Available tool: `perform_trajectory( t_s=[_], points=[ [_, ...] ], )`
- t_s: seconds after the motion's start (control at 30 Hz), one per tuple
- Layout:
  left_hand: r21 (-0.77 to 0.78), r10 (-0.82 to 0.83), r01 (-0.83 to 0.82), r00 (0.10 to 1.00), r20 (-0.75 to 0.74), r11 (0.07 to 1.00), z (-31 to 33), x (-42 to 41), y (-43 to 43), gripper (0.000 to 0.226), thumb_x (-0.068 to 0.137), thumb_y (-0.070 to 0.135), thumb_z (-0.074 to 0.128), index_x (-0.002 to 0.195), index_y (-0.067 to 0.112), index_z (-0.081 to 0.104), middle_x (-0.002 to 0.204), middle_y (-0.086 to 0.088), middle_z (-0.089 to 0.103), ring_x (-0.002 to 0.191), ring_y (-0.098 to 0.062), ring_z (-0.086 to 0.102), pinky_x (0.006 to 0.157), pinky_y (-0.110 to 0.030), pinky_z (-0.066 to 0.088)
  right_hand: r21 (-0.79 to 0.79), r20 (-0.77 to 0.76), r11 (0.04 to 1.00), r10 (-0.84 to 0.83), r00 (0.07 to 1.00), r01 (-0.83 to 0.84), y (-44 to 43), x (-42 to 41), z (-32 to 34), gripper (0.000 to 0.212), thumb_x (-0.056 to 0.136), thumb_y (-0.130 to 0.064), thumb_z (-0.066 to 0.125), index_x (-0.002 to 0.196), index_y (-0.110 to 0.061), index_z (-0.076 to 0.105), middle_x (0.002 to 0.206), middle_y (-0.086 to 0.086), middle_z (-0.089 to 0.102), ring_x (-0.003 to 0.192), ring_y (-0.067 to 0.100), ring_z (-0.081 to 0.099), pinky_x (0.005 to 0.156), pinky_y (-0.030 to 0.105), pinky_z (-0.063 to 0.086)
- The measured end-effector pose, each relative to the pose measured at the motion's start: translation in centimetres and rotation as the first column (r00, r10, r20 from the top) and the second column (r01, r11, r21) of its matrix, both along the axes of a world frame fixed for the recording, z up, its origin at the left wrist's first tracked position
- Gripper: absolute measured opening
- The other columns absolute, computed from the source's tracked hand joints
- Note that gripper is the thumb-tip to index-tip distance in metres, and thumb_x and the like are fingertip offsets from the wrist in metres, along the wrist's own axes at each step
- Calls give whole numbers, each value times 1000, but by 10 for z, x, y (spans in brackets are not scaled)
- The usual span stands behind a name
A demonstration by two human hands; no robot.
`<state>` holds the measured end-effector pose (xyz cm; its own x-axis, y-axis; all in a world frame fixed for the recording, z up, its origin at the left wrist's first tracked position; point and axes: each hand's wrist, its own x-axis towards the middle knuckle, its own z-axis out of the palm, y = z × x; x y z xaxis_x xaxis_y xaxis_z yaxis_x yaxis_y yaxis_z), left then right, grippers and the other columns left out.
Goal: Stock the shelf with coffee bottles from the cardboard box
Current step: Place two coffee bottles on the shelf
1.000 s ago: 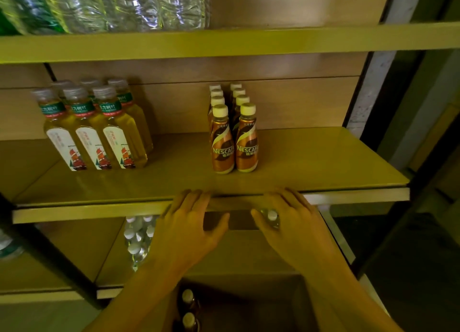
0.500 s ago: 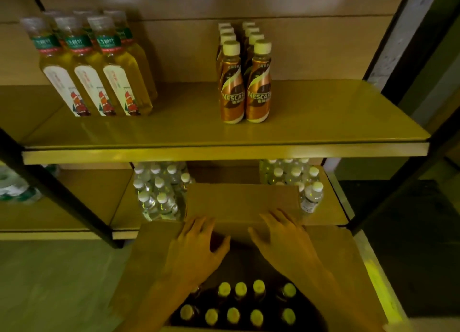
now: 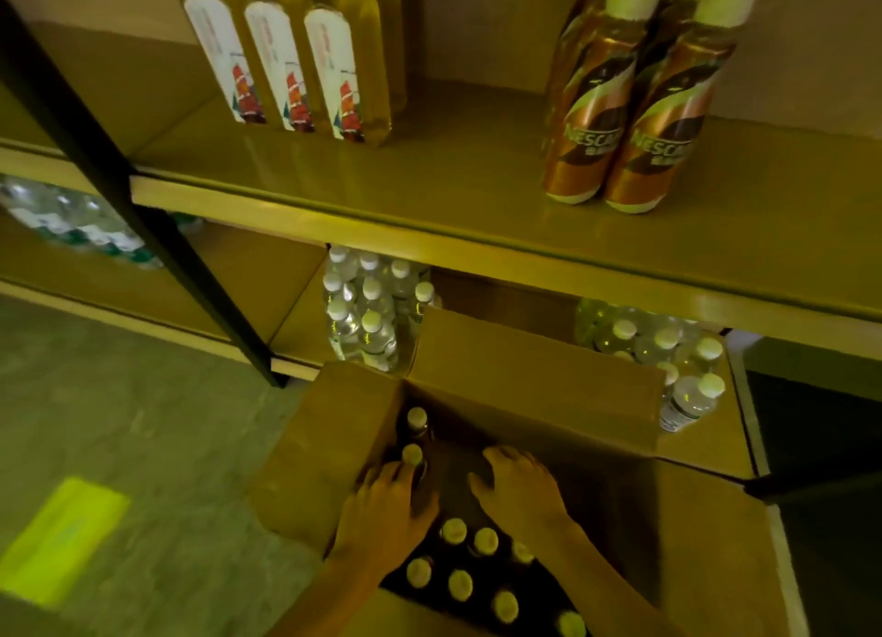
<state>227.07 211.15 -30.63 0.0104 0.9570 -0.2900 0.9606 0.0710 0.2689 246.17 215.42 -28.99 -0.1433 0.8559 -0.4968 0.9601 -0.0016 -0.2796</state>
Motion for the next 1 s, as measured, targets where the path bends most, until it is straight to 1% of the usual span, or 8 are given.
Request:
perform_trajectory(
  t_s=[0.27,0.43,0.5,0.53,0.63,0.7,0.8,1.0],
  points=[
    [-155,401,-375,894,200,914,-24,32,15,45,93,52,51,115,13,57,109,-5,63,101,-24,61,83,-35,51,-193,-104,981,-37,994,17,58,-29,-31,69,96,-60,43,153,-21,32,153,6,43,138,28,43,107,47,42],
    [-237,595,-553,786,171,799,-37,46,32,40,91,46,51,106,9,57,99,-6,66,92,-24,65,82,-36,55,-274,-228,954,-187,956,121,82,-48,-42,67,94,-55,53,147,-17,42,144,9,52,131,32,50,95,42,44],
    [-305,650,-590,743,160,748,-45,44,37,35,92,42,55,107,10,57,95,-3,64,90,-23,66,76,-34,54,-327,-251,939,-198,948,110,86,-57,-47,48,93,-49,54,129,-17,57,121,9,62,110,32,61,78,38,42],
    [-333,658,-592,742,132,734,-49,42,39,38,94,45,54,111,11,58,98,-4,65,92,-23,66,77,-34,54,-350,-245,930,-206,948,112,87,-61,-51,30,93,-45,53,104,-19,63,97,6,64,86,27,63,69,36,39],
    [-433,676,-589,734,65,682,-65,35,50,54,94,54,50,130,14,54,123,-9,61,113,-27,61,93,-37,49,-412,-242,896,-280,929,163,88,-74,-66,38,93,-36,51,62,-20,35,58,-1,34,47,15,28,51,32,24],
    [-503,680,-568,731,55,652,-72,31,59,66,90,64,49,135,16,49,131,-8,56,122,-28,55,99,-39,45,-446,-216,868,-340,915,217,91,-83,-76,40,96,-34,50,62,-19,32,57,-1,29,47,14,21,48,30,21],
    [-547,665,-534,745,57,645,-82,29,74,77,84,72,50,142,22,42,139,-8,49,131,-30,48,104,-41,41,-459,-181,838,-412,893,294,96,-93,-90,33,98,-33,50,70,-16,46,64,2,44,50,15,36,48,27,30],
    [-452,694,-608,719,36,653,-86,29,78,57,93,47,61,135,9,52,137,-15,55,126,-32,54,100,-40,43,-401,-243,867,-412,878,295,102,-99,-101,22,99,-31,49,97,-13,62,84,3,57,67,19,52,54,28,39]
  ],
)
